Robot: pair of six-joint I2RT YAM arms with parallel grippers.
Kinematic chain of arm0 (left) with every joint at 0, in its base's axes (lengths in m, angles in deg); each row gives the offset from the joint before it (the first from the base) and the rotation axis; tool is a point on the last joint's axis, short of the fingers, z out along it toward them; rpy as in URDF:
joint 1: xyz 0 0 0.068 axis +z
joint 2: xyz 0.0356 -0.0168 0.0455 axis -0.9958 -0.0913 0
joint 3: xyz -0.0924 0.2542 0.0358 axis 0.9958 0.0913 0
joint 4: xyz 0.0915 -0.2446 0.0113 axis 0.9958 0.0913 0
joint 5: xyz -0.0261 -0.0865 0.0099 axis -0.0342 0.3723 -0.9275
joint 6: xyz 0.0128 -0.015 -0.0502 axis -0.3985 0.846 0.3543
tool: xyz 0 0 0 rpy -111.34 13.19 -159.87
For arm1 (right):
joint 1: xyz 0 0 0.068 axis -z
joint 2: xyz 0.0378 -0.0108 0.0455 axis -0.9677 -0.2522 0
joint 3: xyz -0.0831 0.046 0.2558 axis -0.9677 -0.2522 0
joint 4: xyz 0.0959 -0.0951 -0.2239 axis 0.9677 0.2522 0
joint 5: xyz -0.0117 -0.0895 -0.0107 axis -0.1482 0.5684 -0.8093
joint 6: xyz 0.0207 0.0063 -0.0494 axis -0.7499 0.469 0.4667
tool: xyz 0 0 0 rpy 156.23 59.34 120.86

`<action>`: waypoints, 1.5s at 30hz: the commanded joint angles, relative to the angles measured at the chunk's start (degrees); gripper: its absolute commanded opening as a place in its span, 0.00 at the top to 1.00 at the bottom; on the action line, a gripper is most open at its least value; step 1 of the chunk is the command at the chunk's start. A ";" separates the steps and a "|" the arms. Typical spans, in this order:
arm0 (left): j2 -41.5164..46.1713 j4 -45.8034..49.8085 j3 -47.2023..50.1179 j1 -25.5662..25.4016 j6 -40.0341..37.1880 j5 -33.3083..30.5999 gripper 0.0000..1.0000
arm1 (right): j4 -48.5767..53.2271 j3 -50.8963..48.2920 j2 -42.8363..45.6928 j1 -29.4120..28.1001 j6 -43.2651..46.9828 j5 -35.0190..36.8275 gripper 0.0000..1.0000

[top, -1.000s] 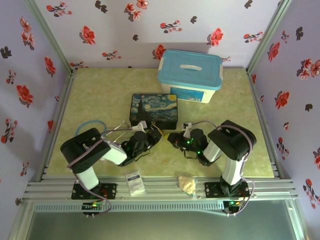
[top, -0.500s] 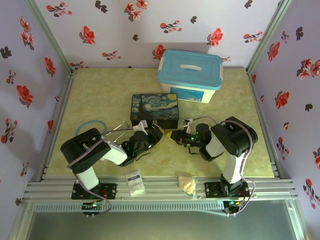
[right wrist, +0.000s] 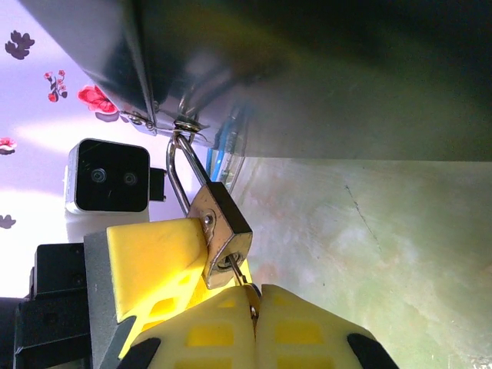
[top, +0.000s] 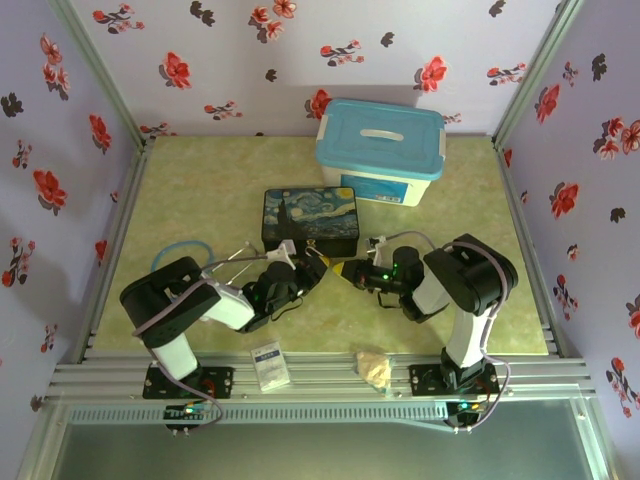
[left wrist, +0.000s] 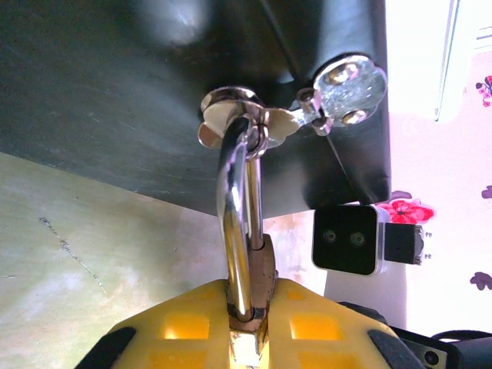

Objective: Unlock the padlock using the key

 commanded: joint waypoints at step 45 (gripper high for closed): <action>-7.01 -9.36 -8.21 -2.24 4.86 7.55 1.00 | 0.03 0.03 8.51 -2.20 -21.81 14.30 1.00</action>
